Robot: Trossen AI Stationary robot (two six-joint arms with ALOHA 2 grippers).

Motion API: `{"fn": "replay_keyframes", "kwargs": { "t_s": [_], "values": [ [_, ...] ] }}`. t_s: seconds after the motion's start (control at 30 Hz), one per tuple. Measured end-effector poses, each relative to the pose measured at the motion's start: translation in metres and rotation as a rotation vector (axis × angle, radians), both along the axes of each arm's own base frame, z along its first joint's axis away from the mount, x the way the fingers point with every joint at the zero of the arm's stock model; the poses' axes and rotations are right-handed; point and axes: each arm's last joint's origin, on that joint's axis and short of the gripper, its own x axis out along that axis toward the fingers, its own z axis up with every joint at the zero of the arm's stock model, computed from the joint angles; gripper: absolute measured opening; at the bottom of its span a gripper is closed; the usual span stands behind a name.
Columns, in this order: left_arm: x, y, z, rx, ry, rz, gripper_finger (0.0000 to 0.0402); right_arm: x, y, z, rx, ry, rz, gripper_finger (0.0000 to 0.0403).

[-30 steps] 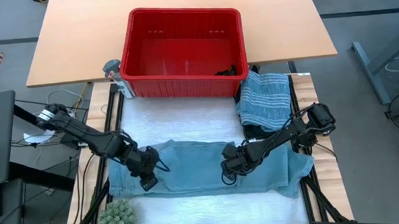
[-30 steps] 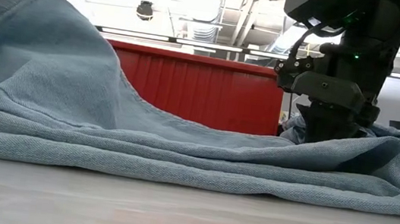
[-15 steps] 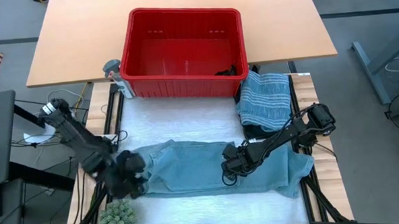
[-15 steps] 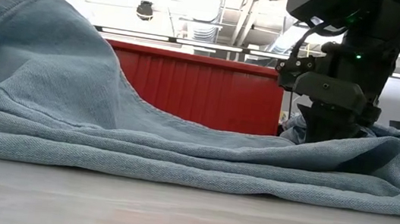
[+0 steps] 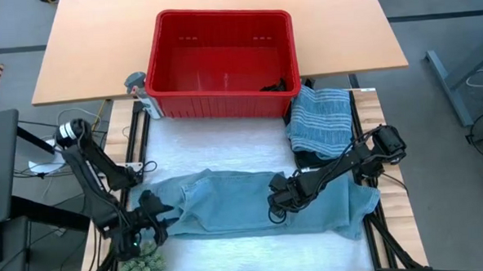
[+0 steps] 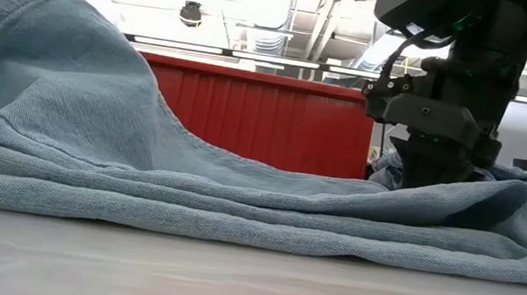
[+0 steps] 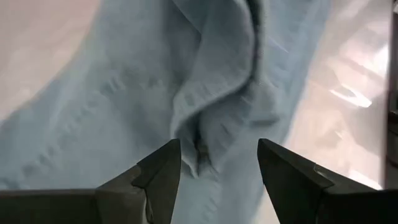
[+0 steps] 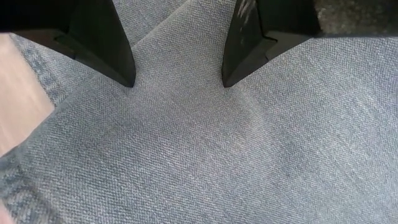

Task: Fold Laundry from Bin
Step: Fold the light blue pants

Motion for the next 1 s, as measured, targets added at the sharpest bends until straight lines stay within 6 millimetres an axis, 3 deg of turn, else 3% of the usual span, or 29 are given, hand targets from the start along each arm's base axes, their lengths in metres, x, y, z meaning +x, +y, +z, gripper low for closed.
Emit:
{"fn": "replay_keyframes", "kwargs": {
  "t_s": [0.23, 0.57, 0.83, 1.0],
  "values": [
    [0.006, 0.000, -0.006, 0.126, -0.006, -0.036, 0.0207, 0.000, 0.001, 0.000, 0.031, 0.006, -0.013, 0.0269],
    [0.010, -0.013, -0.003, 0.089, 0.065, -0.241, 0.0245, 0.000, 0.001, 0.000, 0.036, 0.007, -0.014, 0.0269],
    [0.013, 0.002, -0.007, 0.068, 0.135, -0.092, 0.0245, 0.000, 0.001, 0.000, 0.036, 0.007, -0.013, 0.0269],
    [0.018, 0.007, -0.007, -0.018, 0.082, 0.059, 0.0245, 0.000, 0.001, 0.000, 0.032, 0.005, -0.014, 0.0269]
  ]
}}
